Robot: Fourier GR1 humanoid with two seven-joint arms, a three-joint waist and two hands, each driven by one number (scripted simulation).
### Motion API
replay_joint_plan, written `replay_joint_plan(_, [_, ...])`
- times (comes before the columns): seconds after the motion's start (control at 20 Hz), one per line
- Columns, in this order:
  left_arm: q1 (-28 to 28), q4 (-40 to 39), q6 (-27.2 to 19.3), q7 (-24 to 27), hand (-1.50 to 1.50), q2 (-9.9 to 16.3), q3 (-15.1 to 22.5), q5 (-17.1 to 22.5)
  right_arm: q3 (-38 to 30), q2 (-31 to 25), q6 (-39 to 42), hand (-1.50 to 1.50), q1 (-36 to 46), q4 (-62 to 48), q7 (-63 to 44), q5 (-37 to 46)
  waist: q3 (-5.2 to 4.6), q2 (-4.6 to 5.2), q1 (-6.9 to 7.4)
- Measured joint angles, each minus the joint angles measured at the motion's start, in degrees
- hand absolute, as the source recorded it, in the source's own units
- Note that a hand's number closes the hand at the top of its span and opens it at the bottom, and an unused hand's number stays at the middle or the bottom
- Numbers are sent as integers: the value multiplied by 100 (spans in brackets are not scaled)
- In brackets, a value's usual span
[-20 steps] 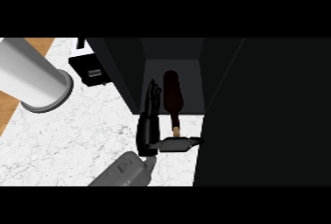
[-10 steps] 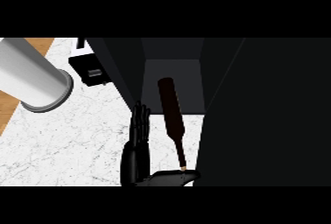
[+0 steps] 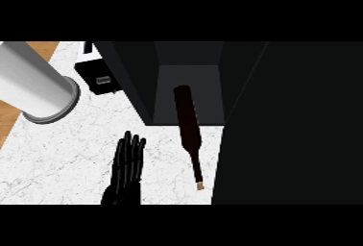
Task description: Pick up the wine, place it into the cabinet and close the cabinet
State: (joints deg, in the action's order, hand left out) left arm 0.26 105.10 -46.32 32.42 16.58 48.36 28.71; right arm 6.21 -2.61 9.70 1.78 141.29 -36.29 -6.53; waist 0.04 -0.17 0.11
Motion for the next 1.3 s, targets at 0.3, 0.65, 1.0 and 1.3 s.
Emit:
replay_joint_plan(0.3, [485, 695, 559, -43, -150, 729, -155, 76, 144, -83, 294, 150, -115, -9, -110, -101, -1, 2, -1])
replay_joint_plan(0.65, [982, 1064, 1187, 27, -150, 1334, -709, 375, 605, 6, 431, 150, -354, 27, -318, -203, -5, 0, -9])
replay_joint_plan(1.0, [1564, 1362, 1745, 280, -150, 1803, -1419, 755, 1321, 236, 295, 150, -750, 19, -633, -299, -6, -4, 18])
replay_joint_plan(1.3, [1907, 1516, 2105, 302, -150, 2085, -2155, 1186, 2400, 246, 459, 150, -857, 45, -692, -246, -7, -18, 12])
